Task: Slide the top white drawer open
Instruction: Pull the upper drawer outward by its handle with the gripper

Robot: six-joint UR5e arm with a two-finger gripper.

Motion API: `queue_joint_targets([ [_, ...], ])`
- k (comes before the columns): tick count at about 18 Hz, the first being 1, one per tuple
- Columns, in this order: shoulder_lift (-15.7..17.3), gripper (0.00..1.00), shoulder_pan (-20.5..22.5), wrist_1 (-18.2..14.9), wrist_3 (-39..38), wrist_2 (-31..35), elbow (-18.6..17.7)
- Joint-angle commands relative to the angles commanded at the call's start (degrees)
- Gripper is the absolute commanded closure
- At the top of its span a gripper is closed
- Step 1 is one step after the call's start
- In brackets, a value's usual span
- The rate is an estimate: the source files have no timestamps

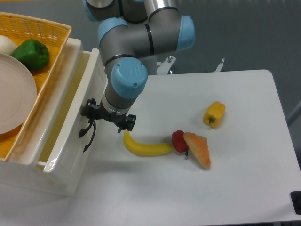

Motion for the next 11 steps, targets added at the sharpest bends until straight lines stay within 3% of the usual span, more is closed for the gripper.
queue_joint_targets([
  [11,-0.8,0.0,0.4,0.4,0.1,1.2,1.2],
])
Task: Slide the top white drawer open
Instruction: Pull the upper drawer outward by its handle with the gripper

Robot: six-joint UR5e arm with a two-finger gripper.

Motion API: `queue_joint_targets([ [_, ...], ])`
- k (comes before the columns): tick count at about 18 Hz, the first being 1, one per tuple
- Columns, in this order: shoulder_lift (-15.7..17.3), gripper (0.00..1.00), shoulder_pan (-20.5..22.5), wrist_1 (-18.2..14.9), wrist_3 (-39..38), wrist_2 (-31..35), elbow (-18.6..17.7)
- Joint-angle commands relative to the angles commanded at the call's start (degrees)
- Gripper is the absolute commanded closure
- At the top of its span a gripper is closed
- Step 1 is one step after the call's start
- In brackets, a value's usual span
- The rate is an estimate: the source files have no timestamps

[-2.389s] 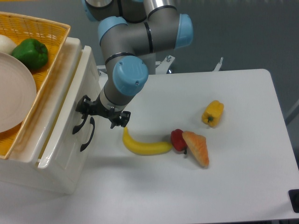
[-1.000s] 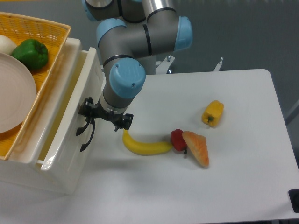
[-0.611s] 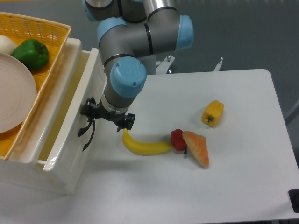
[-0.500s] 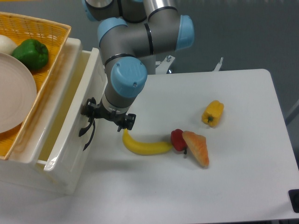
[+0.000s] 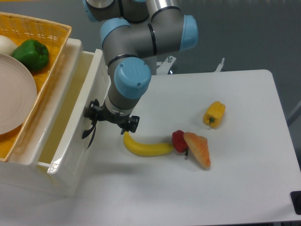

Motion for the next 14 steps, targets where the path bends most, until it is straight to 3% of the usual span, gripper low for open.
queue_joint_targets([
  [14,0.2,0.0,0.6,-0.4,3.5,1.4,0.8],
])
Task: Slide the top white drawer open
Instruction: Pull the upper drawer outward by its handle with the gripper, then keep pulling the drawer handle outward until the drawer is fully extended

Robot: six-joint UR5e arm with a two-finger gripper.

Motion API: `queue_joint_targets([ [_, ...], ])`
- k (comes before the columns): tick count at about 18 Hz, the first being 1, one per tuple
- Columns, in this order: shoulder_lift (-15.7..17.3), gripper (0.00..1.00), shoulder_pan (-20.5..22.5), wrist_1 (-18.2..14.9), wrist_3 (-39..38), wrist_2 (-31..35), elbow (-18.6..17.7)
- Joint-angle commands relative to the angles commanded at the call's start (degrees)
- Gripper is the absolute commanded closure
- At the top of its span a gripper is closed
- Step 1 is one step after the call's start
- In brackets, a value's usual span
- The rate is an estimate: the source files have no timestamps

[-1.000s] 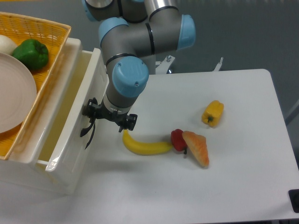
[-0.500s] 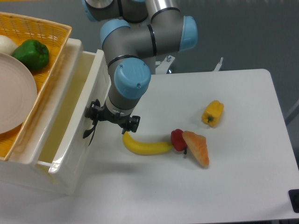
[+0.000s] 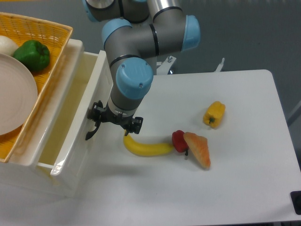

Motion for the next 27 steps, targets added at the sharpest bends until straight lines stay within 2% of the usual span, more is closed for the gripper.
queue_joint_targets([
  [10,-0.2,0.0,0.7,0.3,1.5,0.4,0.5],
  [14,-0.3,0.0,1.7,0.1,4.4,0.4,0.8],
  [27,-1.2,0.0,3.8,0.2,4.6,2.3,1.4],
])
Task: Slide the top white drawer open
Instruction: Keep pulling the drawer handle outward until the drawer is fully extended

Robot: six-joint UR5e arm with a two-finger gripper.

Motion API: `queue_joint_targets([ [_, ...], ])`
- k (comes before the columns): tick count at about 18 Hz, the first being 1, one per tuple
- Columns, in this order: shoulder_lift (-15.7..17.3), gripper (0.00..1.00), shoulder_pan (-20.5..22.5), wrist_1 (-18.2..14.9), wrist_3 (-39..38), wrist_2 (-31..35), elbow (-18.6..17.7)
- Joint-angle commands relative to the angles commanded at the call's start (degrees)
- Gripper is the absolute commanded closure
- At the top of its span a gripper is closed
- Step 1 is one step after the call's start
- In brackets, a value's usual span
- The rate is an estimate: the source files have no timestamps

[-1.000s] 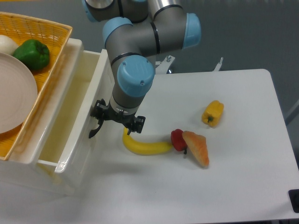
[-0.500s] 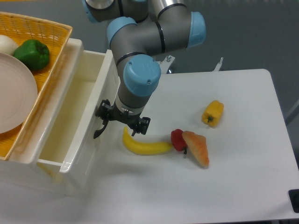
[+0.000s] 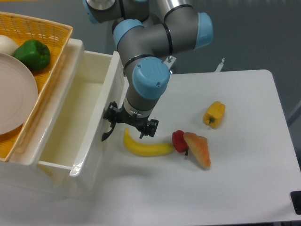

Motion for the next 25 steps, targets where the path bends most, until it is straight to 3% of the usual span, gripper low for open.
queue_joint_targets([
  [25,-0.7,0.0,4.0,0.4,0.0,0.1,0.8],
])
